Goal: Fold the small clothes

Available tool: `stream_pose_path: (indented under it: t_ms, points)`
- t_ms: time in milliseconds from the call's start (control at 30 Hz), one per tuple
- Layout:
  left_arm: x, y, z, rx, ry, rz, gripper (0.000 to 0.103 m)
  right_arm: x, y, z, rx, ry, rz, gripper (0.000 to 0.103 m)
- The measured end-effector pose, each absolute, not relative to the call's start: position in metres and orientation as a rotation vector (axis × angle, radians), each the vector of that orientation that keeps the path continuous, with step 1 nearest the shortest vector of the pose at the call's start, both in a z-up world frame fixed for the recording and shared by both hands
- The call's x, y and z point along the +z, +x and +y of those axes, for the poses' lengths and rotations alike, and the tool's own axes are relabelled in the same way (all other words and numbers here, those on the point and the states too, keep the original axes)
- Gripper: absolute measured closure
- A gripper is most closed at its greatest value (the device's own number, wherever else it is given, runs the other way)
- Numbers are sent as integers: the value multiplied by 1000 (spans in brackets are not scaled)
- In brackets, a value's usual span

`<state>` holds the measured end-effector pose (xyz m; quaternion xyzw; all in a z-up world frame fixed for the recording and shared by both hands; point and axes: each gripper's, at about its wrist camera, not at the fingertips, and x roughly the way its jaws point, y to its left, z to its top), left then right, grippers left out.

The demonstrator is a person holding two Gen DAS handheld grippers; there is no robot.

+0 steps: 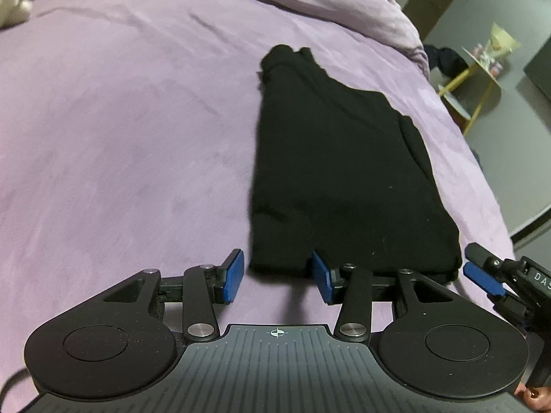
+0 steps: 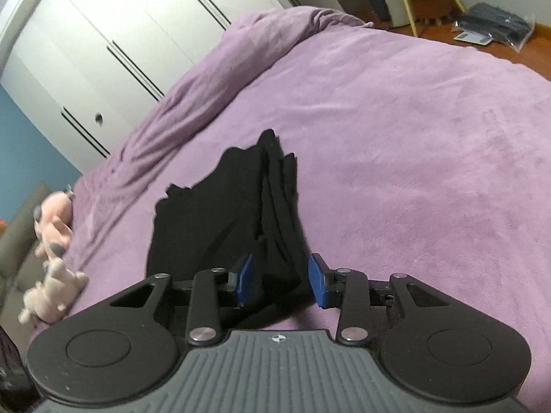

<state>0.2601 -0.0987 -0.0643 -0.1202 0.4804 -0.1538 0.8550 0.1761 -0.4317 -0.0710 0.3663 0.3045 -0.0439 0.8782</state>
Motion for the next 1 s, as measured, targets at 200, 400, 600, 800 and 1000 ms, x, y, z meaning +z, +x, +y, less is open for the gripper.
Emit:
stream_pose_path:
  t_ms: [200,400,600,800,1000]
  points:
    - [-65,245,-86,-302,-290,1009,54,-83,184,-427,-47,814,661,67]
    - [-63,235,-83,-306,-287,1000,54,-92,196,-431,-55,895,656,84]
    - [-61,234,-87,-302,-274,1000,54,-57,197,-409,-206,680,608,96]
    - [-56,239,-88,-294,-245,965,54,-70,197,-388,-281,480,711,96]
    - [-55,252,-85,-302,-224,957,54,-74,180,-438,-206,689,619,76]
